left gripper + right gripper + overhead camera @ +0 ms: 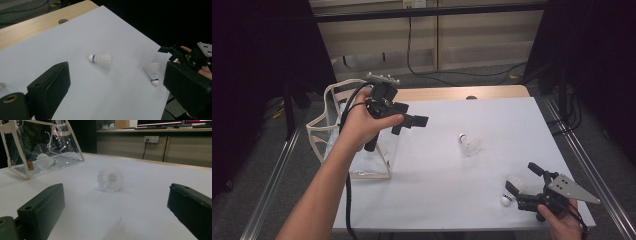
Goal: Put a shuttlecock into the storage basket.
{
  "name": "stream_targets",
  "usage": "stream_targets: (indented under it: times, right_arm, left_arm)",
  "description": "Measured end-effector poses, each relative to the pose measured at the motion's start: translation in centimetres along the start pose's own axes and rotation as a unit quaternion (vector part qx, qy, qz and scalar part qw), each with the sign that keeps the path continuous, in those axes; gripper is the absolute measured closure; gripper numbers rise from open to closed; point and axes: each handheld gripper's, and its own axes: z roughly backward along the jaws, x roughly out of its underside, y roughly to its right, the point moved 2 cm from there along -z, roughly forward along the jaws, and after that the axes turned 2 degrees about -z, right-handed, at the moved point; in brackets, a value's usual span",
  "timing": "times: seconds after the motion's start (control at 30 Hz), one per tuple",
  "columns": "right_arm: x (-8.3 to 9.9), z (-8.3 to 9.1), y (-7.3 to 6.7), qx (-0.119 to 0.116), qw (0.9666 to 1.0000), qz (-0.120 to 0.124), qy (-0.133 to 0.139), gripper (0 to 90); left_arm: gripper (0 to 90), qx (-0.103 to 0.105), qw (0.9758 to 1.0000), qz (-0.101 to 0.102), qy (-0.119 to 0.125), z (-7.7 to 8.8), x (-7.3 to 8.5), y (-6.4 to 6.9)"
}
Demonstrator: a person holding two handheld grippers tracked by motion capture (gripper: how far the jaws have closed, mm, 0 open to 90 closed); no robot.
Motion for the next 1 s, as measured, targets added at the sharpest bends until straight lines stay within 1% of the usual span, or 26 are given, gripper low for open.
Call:
stream_targets:
  times: [0.1,0.17,0.3,0.57,0.67,0.73,0.83,0.97,1.0]
  right_arm:
    - [0.0,0.0,0.0,0.0,1.0,0.001,0.0,0.9]
    - [0.0,0.0,0.0,0.001,1.0,0.002,-0.001,0.9]
    - [0.0,0.0,0.0,-0.002,1.0,0.001,0.001,0.8]
    - [0.0,0.0,0.0,-0.001,1.0,0.001,0.002,0.8]
    - [0.0,0.0,0.0,-0.001,1.0,0.002,0.001,0.8]
    - [0.0,0.0,0.0,-0.001,1.0,0.002,0.001,0.9]
    - [0.0,0.0,0.0,-0.001,1.0,0.002,0.001,0.8]
    - [0.0,0.0,0.0,-0.001,1.0,0.002,0.002,0.9]
    - [0.0,0.0,0.0,-0.001,1.0,0.002,0.001,0.9]
  left_arm:
    - [6.7,0.0,1.0,-0.001,0.0,-0.2,0.2,0.1]
    - [6.6,0.005,1.0,-0.004,0.0,-0.2,0.2,0.3]
    - [6.3,0.009,0.9999,-0.008,0.006,-0.5,0.4,0.7]
    - [6.0,0.019,0.9998,-0.011,0.002,-1.2,1.0,1.2]
    - [6.0,0.023,0.9996,-0.017,-0.003,-1.4,1.2,1.3]
    - [6.0,0.024,0.9996,-0.015,0.0,-1.5,1.3,1.4]
    - [6.0,0.026,0.9995,-0.016,-0.003,-1.7,1.6,1.5]
    - [6.0,0.037,0.9992,-0.016,-0.003,-2.0,2.0,1.6]
    - [5.8,0.036,0.9992,-0.015,-0.002,-2.1,2.1,1.7]
